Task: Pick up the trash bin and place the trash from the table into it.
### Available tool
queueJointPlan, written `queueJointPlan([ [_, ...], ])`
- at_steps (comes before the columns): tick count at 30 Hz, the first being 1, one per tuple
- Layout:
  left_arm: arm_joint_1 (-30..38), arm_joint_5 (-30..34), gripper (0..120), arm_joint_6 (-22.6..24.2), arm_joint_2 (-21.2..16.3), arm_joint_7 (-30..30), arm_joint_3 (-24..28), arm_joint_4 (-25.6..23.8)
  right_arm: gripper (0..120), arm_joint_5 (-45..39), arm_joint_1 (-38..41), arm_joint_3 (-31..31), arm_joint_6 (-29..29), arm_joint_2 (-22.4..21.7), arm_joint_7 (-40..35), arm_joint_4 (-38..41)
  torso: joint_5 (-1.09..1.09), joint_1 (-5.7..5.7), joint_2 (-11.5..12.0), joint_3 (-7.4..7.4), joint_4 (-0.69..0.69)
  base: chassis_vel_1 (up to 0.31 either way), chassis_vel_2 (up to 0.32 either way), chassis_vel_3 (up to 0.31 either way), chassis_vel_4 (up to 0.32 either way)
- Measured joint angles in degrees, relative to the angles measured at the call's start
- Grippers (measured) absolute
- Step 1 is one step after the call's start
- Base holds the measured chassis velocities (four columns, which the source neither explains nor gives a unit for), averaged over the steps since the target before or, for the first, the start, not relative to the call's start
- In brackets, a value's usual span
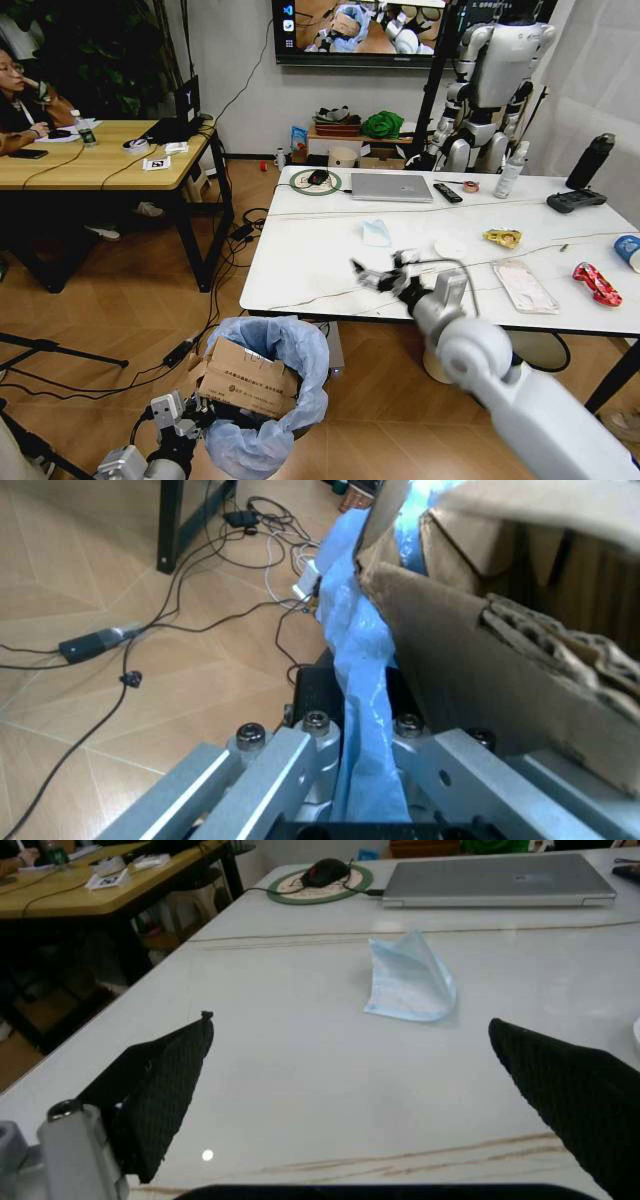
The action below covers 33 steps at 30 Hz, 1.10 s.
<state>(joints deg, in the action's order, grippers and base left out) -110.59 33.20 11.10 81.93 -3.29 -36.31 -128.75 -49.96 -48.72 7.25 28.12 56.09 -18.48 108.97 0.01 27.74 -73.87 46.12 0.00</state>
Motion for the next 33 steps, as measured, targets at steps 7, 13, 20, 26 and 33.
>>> queueJointPlan([
  [7,-0.4,-0.4,0,-0.1,0.4,0.1,-0.8,-1.1,100,1.1,9.6,-1.9,-2.5,3.5,3.9,-12.1,-0.01,0.00,0.0,0.00,0.01,0.000,0.000,0.000,0.000],
  [13,-0.4,-0.5,0,-0.1,1.1,0.2,-1.8,-1.6,100,4.3,15.7,-3.5,-4.2,8.4,8.3,-24.2,-0.01,0.01,0.0,0.00,0.00,0.000,0.000,0.000,0.000],
  [20,-0.2,-0.4,0,-0.1,1.5,0.3,-2.7,-1.6,100,8.2,19.4,-5.1,-6.4,12.2,11.9,-33.4,-0.02,0.01,0.0,-0.01,0.01,0.000,0.000,0.000,0.000],
  [26,-0.3,-0.4,0,-0.2,1.7,0.3,-3.1,-1.5,100,11.3,21.4,-5.8,-7.9,14.0,13.9,-40.4,-0.01,0.01,0.0,0.00,0.00,0.000,0.000,0.000,0.000],
  [33,-0.5,-0.5,0,-0.3,2.0,0.4,-3.1,-1.5,98,15.3,23.6,-5.5,-9.8,15.7,15.1,-47.5,-0.02,0.00,0.0,-0.01,-0.01,0.000,0.000,0.000,0.000],
])
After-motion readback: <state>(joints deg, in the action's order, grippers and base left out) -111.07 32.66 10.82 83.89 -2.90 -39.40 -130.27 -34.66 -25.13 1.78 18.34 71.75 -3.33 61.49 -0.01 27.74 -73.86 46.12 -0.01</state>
